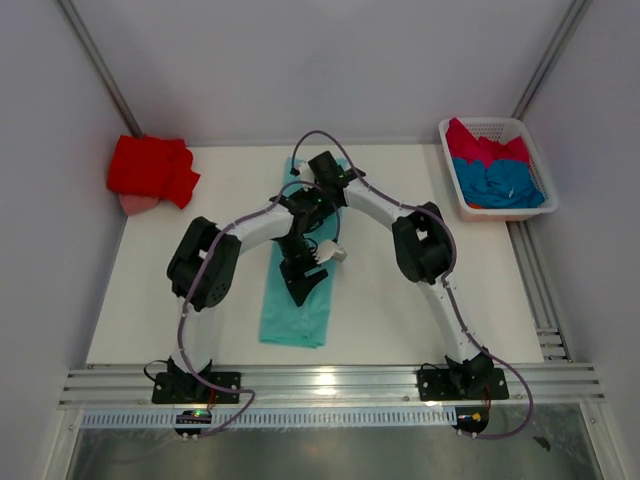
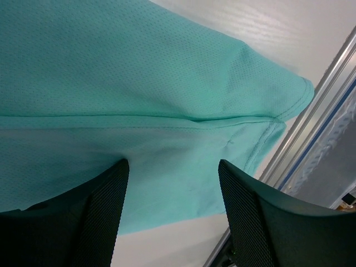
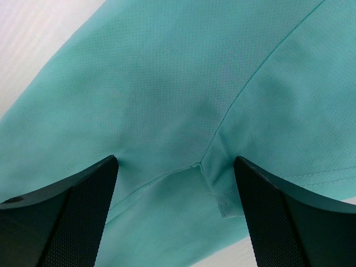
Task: Fold and stack the t-shirts
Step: Fold the tshirt
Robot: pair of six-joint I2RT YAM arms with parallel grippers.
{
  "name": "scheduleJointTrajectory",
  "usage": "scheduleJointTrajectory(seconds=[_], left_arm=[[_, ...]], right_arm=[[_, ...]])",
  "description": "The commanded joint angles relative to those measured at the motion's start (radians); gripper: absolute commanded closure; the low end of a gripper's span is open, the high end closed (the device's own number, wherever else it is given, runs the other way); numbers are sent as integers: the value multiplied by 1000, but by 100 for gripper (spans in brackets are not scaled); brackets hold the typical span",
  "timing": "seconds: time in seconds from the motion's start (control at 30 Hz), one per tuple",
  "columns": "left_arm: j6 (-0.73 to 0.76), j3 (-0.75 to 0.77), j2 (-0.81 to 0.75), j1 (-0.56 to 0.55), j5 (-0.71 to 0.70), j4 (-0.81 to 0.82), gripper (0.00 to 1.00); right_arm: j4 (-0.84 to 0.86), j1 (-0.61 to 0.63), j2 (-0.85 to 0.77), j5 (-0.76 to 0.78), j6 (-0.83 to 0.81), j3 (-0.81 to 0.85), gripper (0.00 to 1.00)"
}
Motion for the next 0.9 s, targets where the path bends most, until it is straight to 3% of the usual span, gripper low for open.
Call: scheduleJointTrajectory(seconds=[0.0,0.23,0.87], left_arm=[[-20,99,70,-41,40,91,32],[-46,235,130,-107,20,62,32],[-123,282,144,-167,83,67,32]], right_arm=[[-71,-3,-43,63,-10,-41,11],[-73,-13,-48,72,-30,-56,11],[-42,-13,-105,120,-59,-93,11]])
